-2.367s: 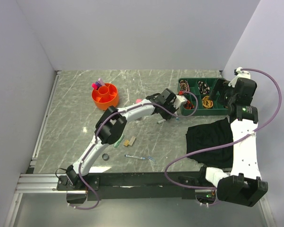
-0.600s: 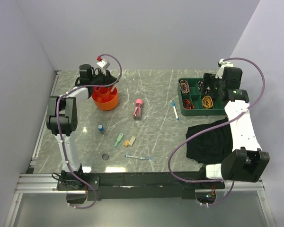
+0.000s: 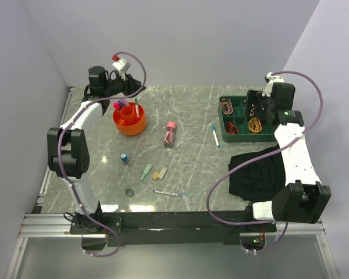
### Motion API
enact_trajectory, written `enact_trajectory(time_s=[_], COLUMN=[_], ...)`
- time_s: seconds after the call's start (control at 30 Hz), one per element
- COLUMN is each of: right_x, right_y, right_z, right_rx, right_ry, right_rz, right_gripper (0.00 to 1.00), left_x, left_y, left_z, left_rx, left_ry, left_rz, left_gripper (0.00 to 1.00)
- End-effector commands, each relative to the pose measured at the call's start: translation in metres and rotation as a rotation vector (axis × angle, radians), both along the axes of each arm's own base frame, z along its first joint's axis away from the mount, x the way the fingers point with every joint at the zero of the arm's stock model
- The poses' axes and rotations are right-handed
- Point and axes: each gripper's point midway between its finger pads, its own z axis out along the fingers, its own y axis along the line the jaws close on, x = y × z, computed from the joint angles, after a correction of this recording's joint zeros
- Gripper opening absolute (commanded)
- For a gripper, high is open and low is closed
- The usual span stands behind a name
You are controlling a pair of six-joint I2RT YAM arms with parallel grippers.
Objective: Sort the stationery into containers
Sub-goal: Place the pen in the storage box, then pick up the pen from the center of the board.
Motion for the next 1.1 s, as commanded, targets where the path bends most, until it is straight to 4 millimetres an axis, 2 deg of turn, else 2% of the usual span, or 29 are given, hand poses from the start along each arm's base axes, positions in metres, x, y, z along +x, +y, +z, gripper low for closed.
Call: enact_trajectory(time_s=[0.0, 0.07, 0.13, 0.2, 0.23, 0.27, 0.3, 0.33, 0.37, 0.4, 0.43, 0.47, 0.5, 0.53, 0.67, 0.73, 0.87, 1.07], right_x=[-0.001, -0.003, -0.005, -0.002, 0.001, 0.002, 0.011, 0.016, 0.022, 0.033, 0.038, 0.043, 0.054, 0.06, 0.078, 0.085, 0.087, 0.083], right_y=[0.009, 0.024, 0.048, 0.072, 0.082, 0.099, 0.105, 0.109, 0.11, 0.112, 0.113, 0.115, 0.118, 0.121, 0.131, 0.14, 0.147, 0.145], right_z=[0.006, -0.005, -0.023, -0.028, -0.03, -0.032, -0.037, -0.039, -0.042, -0.05, -0.054, -0.057, -0.075, -0.072, -0.086, -0.088, -0.1, -0.13], right_rx=[0.028, 0.085, 0.086, 0.078, 0.04, 0.028, 0.023, 0.042, 0.051, 0.055, 0.056, 0.058, 0.065, 0.07, 0.07, 0.052, 0.021, -0.065], right_ry=[-0.036, 0.005, 0.071, 0.097, 0.102, 0.111, 0.127, 0.133, 0.14, 0.156, 0.161, 0.164, 0.201, 0.202, 0.235, 0.233, 0.266, 0.334], right_rz=[0.023, 0.05, 0.123, 0.198, 0.254, 0.303, 0.312, 0.302, 0.292, 0.286, 0.289, 0.291, 0.297, 0.303, 0.329, 0.35, 0.361, 0.346], right_gripper=[1.0, 0.93, 0.89, 0.86, 0.86, 0.84, 0.84, 0.83, 0.82, 0.8, 0.79, 0.78, 0.74, 0.7, 0.62, 0.6, 0.58, 0.57], left_x=[-0.029, -0.046, -0.052, -0.058, -0.055, -0.057, -0.054, -0.046, -0.044, -0.031, -0.031, -0.031, -0.033, -0.036, -0.045, -0.05, -0.053, -0.06], left_y=[-0.049, -0.071, -0.078, -0.074, -0.066, -0.06, -0.05, -0.033, -0.018, 0.002, 0.014, 0.022, 0.037, 0.044, 0.075, 0.082, 0.095, 0.101], left_z=[0.057, 0.051, 0.06, 0.064, 0.066, 0.073, 0.077, 0.079, 0.073, 0.071, 0.072, 0.083, 0.086, 0.086, 0.09, 0.088, 0.084, 0.089], left_rx=[0.026, 0.019, -0.047, -0.112, -0.126, -0.158, -0.173, -0.181, -0.155, -0.13, -0.106, -0.06, -0.017, 0.002, 0.039, 0.061, 0.068, 0.08], left_ry=[-0.068, 0.008, 0.038, 0.13, 0.15, 0.179, 0.186, 0.195, 0.276, 0.277, 0.279, 0.227, 0.217, 0.219, 0.174, 0.161, 0.158, 0.134], left_rz=[-0.116, -0.151, -0.145, -0.104, -0.076, -0.05, -0.005, 0.074, 0.18, 0.308, 0.317, 0.314, 0.36, 0.379, 0.467, 0.49, 0.531, 0.546], left_gripper=[0.45, 0.46, 0.46, 0.47, 0.47, 0.47, 0.47, 0.48, 0.51, 0.58, 0.57, 0.57, 0.57, 0.57, 0.57, 0.58, 0.58, 0.58])
